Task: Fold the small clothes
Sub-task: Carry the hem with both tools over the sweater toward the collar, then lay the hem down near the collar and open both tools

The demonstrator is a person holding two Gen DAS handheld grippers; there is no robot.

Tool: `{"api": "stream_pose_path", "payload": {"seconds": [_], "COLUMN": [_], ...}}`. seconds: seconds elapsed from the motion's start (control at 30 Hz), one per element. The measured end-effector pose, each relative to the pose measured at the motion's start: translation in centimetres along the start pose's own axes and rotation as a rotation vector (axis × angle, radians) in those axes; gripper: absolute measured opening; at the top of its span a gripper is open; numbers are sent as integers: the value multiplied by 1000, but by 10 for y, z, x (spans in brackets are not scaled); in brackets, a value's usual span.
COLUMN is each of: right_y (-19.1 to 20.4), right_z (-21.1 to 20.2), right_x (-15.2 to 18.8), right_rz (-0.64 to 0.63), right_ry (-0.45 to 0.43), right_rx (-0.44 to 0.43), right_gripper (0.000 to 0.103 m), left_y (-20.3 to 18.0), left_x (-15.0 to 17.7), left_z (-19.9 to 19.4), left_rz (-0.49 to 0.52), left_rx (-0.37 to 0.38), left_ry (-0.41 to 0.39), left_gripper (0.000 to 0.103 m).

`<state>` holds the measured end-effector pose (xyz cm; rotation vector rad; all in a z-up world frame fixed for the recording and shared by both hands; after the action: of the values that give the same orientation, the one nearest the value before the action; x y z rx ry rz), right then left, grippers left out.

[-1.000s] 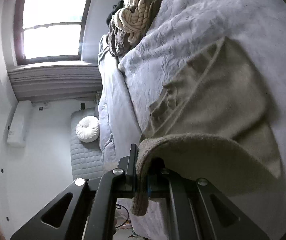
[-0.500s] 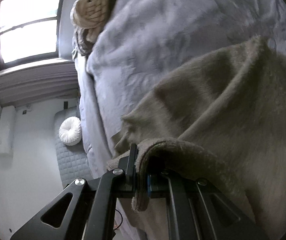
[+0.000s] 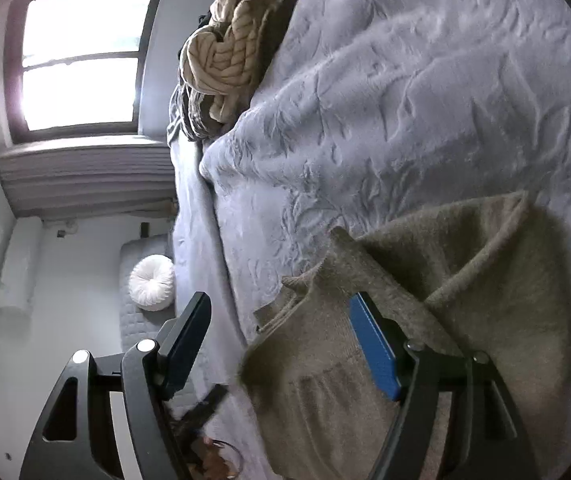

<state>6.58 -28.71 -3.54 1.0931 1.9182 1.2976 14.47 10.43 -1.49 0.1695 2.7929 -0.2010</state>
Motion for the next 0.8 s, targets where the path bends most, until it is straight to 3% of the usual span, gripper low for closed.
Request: {"api": "stream_pose_path", "payload": {"seconds": [0.03,0.07,0.13,0.17,0.2,0.3,0.43,0.5,0.6,0.8], "right_y": [3,5,9,11,12,5,-24,-37,-45,-27], "right_z": [-1,0,3,8,13,29,41,38,32,15], "right_x": [3,5,9,11,14,23,26,23,20,17], "right_rz": [-21,-44,-109,-150,-176,-243,-287,-269,-253,-311], "right_ry": [11,20,50,72,90,148,157,138,108,57], "right_rx": [35,67,148,197,222,304,453,445,424,540], "right_gripper": [70,61,39,20,11,11,6,0,0,3], "left_y": [2,5,6,2,-1,-18,-20,-12,-6,10], "left_x": [-2,-3,-4,-3,-2,2,7,11,15,14], "left_z": [-7,-10,-12,-9,-7,9,50,67,71,48], "left_rz": [3,0,-2,21,39,94,44,12,19,53], "left_rx": [-4,-1,8,6,-1,-25,-118,-182,-166,-262], "left_ry": [-29,-35,-34,-27,-23,-7,34,49,29,-18], "left_gripper": [75,75,75,75,75,75,75,75,75,75]}}
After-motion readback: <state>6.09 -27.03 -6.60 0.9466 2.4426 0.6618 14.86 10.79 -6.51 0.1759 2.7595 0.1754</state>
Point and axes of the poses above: each gripper's, at about its wrist camera, not at the fingertips, and z roughly the way its jaws point, y to its left, x to its underside, the point moved 3 cm from there along z, roughly the way its jaws point, and after that the axes turned 14 degrees about -x, right-handed, at the moved point
